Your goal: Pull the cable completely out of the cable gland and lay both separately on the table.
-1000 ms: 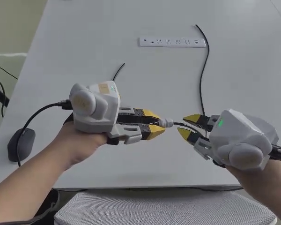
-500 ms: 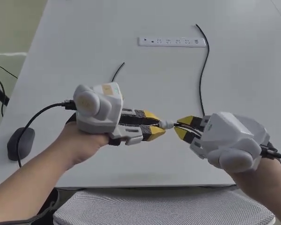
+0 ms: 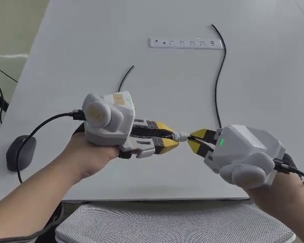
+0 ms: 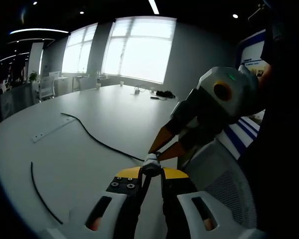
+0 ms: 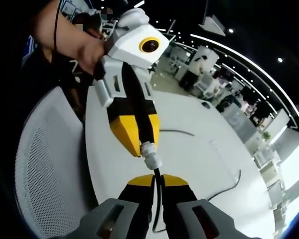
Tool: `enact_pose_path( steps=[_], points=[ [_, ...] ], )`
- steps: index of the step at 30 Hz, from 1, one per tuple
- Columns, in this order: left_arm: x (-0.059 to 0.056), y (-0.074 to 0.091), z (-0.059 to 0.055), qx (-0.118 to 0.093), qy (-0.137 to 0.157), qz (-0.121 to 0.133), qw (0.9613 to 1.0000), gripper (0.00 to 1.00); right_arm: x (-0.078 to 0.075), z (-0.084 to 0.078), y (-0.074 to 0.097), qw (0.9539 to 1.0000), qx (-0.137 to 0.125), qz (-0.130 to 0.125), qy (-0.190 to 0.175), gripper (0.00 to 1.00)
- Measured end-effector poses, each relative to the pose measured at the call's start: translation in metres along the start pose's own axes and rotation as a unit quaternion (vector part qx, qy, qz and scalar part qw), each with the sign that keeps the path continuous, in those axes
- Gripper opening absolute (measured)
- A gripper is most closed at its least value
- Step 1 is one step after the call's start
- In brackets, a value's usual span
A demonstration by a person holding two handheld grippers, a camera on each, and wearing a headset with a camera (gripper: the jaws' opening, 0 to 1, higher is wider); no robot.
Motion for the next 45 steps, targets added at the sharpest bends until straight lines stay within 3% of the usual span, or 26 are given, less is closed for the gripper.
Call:
enact_pose_path(
  steps=[16,25,32,41,45],
  points=[
    [0.0,0.0,0.002,0.003,-0.006,0.003,1.0,0.15,-0.002,-0.009,0.001,0.999,-0.003,0.003,-0.044,0.0],
    [0.0,0.002,0.005,0.003,-0.007,0.005,1.0,0.15,-0.006,-0.016,0.001,0.998,0.002,-0.007,-0.063,0.0],
    [-0.002,0.003,0.008,-0.001,-0.002,0.004,1.0,0.15,-0.01,-0.031,0.003,0.9957,0.015,-0.023,-0.088,0.0],
    [-0.007,0.003,0.008,-0.009,0.006,0.0,0.9999,0.15,-0.014,-0.054,0.003,0.9893,0.037,-0.047,-0.133,0.0],
    [-0.008,0.004,0.008,-0.01,0.01,0.0,0.9999,0.15,-0.015,-0.067,0.001,0.9831,0.046,-0.051,-0.17,0.0]
  ],
)
Point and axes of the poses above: the centre of the closed fingertips' face, and the gripper's own axes: y roughly backward along the fingers, x roughly to its left, z roughly out of its top, the point moved 4 cm from there along y, roughly backward along the fingers, and after that the axes turned 7 degrees about z, right-handed, at the moved point
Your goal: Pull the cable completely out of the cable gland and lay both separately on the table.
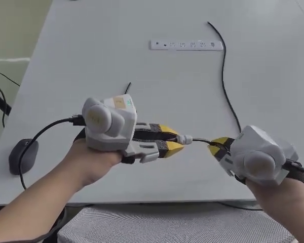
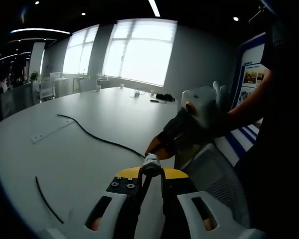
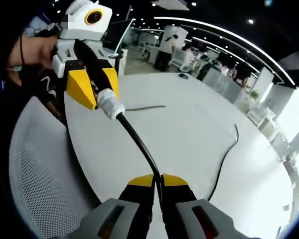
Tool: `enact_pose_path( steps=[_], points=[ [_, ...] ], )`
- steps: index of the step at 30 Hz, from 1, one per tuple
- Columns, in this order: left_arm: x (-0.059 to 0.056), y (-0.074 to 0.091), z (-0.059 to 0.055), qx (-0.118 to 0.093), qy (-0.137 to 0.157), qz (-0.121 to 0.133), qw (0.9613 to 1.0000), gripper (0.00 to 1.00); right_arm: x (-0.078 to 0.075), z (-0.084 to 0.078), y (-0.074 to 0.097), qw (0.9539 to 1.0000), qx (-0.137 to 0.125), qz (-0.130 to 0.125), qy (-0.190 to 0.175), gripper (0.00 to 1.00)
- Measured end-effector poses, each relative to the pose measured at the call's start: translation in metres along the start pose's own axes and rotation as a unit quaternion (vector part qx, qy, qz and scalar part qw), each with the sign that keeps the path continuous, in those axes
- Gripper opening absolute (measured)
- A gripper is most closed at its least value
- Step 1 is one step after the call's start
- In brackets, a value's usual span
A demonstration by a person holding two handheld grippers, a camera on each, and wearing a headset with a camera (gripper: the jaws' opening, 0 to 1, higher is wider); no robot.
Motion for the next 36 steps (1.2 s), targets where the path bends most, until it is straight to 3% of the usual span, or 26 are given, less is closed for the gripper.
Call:
enact_pose_path(
  steps=[2,6,12,30,36],
  points=[
    [0.0,0.0,0.0,-0.002,0.001,0.0,1.0,0.15,-0.004,-0.009,0.0,0.9997,0.016,-0.006,-0.019,0.0],
    [0.0,0.002,0.0,-0.005,0.005,0.0,1.0,0.15,-0.007,-0.023,-0.001,0.9971,0.024,-0.005,-0.072,0.0],
    [0.0,0.001,-0.003,0.0,0.008,0.001,1.0,0.15,-0.006,-0.033,-0.004,0.9951,0.031,-0.003,-0.093,0.0],
    [0.003,0.001,0.0,0.0,0.004,0.005,1.0,0.15,-0.003,-0.033,0.004,0.9965,0.021,-0.008,-0.081,0.0],
    [0.005,0.004,0.001,-0.003,0.007,0.008,0.9999,0.15,-0.005,-0.021,0.016,0.9978,0.002,-0.017,-0.063,0.05]
  ],
)
Point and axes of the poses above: the centre of the closed fingertips' face, and the gripper's own axes: y roughly backward along the fingers, x roughly to its left, z roughly out of its top, the point moved 4 cm from there along y, roughly backward along the fingers, and after that the axes turned 7 degrees about z, right-handed, at the moved point
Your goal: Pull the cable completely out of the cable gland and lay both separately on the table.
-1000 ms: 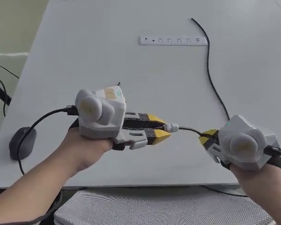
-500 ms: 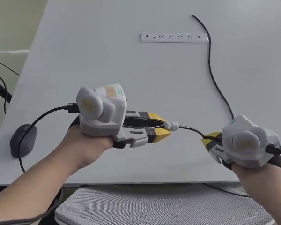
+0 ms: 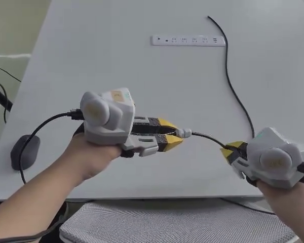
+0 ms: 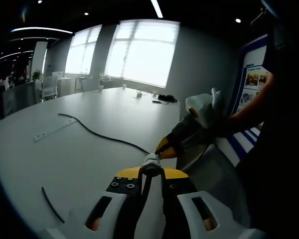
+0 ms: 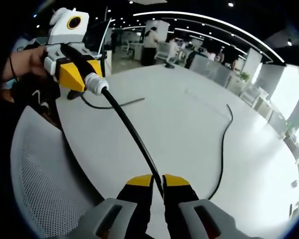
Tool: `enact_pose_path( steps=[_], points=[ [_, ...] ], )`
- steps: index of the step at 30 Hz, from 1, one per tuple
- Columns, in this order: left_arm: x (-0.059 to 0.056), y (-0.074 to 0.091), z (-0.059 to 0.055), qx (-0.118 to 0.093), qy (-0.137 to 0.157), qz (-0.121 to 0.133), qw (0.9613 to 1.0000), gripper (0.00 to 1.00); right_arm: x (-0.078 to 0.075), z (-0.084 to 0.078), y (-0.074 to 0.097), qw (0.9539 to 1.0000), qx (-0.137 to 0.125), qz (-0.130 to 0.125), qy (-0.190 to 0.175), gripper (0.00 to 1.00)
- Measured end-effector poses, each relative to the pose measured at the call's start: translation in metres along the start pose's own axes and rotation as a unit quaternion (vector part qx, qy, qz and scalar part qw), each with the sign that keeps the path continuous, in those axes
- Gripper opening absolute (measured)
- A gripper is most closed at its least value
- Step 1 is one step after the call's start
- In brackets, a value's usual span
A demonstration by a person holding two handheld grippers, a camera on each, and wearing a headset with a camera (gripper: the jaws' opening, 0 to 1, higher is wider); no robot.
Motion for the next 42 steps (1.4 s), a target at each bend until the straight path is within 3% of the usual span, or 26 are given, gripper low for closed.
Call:
enact_pose_path(
  steps=[3,6,9,11,14,21,23,32,42],
  points=[
    [0.0,0.0,0.0,0.0,0.002,0.002,1.0,0.15,-0.001,0.007,0.005,0.9997,0.001,-0.009,0.023,0.13],
    [0.0,0.0,-0.001,0.002,0.001,0.002,1.0,0.15,0.004,0.019,0.009,0.9994,-0.01,-0.002,0.033,0.16],
    [-0.001,0.0,-0.002,0.002,0.003,0.001,1.0,0.15,0.011,0.033,0.011,0.9974,-0.02,0.01,0.068,0.17],
    [0.0,0.0,-0.003,0.004,0.001,0.0,1.0,0.15,0.019,0.041,0.011,0.9951,-0.028,0.027,0.091,0.16],
    [0.0,0.001,-0.003,0.006,0.0,-0.001,1.0,0.15,0.03,0.056,0.011,0.9883,-0.025,0.032,0.147,0.14],
    [0.001,0.001,-0.003,0.008,-0.001,0.0,1.0,0.15,0.046,0.076,0.002,0.9799,-0.033,0.054,0.189,0.1],
    [0.001,0.002,-0.003,0.009,-0.002,-0.001,1.0,0.15,0.048,0.08,0.001,0.9796,-0.036,0.059,0.189,0.08],
    [0.002,0.002,-0.004,0.011,-0.004,-0.002,0.9999,0.15,0.058,0.086,-0.006,0.9701,-0.028,0.07,0.231,0.03],
    [0.002,0.0,-0.006,0.011,-0.001,-0.002,0.9999,0.15,0.058,0.083,-0.006,0.9702,-0.028,0.071,0.23,0.01]
  ],
)
Point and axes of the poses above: the centre of the closed fingertips' face, and the gripper's own axes: y roughly backward along the fingers, x roughly to its left, z roughly out of its top, the point moved 4 cm from there along y, roughly backward along the fingers, and after that the axes turned 7 degrees about z, right-handed, at the moved point
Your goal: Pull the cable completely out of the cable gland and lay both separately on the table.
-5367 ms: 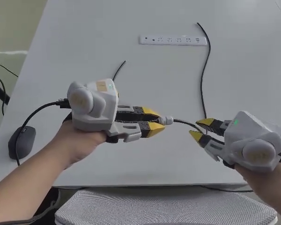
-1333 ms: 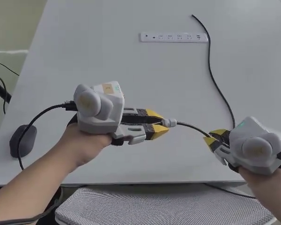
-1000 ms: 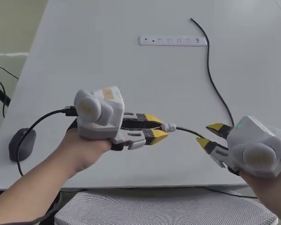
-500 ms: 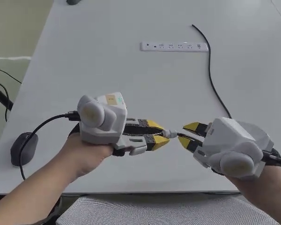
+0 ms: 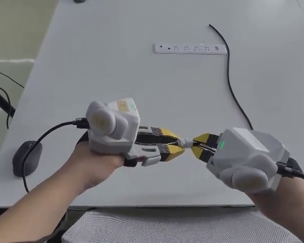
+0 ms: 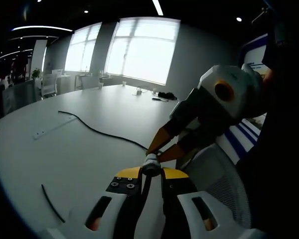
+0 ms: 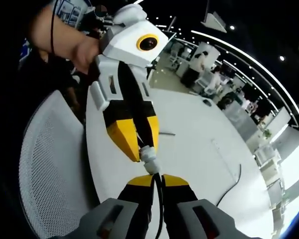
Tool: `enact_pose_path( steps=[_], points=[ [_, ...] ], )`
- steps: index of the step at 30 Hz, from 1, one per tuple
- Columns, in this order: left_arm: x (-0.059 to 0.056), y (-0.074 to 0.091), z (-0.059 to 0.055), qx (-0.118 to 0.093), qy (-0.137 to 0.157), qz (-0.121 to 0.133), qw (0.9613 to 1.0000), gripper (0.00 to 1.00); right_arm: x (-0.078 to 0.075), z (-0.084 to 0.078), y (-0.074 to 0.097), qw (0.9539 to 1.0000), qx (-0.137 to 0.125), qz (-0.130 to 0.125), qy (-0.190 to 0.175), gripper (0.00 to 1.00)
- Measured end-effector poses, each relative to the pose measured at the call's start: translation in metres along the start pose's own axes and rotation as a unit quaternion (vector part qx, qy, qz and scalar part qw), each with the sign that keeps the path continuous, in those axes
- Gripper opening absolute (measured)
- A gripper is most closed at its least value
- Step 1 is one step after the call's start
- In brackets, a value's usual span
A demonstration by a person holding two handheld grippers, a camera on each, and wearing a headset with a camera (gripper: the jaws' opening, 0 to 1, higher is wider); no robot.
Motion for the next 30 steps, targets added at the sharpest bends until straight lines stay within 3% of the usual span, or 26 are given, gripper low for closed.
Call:
enact_pose_path(
  steps=[20,30],
  points=[
    [0.001,0.001,-0.002,0.003,-0.007,0.009,0.9999,0.15,-0.002,-0.014,0.0,0.9995,-0.001,-0.007,-0.031,0.0],
    [0.002,0.002,-0.001,-0.002,-0.004,0.009,0.9999,0.15,-0.01,-0.032,0.0,0.9958,-0.002,-0.021,-0.089,0.0]
  ],
)
Point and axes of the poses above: the centre of the closed fingertips' face, and the gripper's own axes: y roughly backward along the fingers, x roughly to its left, z roughly out of its top, the point moved 4 cm from there along y, roughly backward along the fingers, and after that the axes turned 7 degrees about z, right-handed, at the moved point
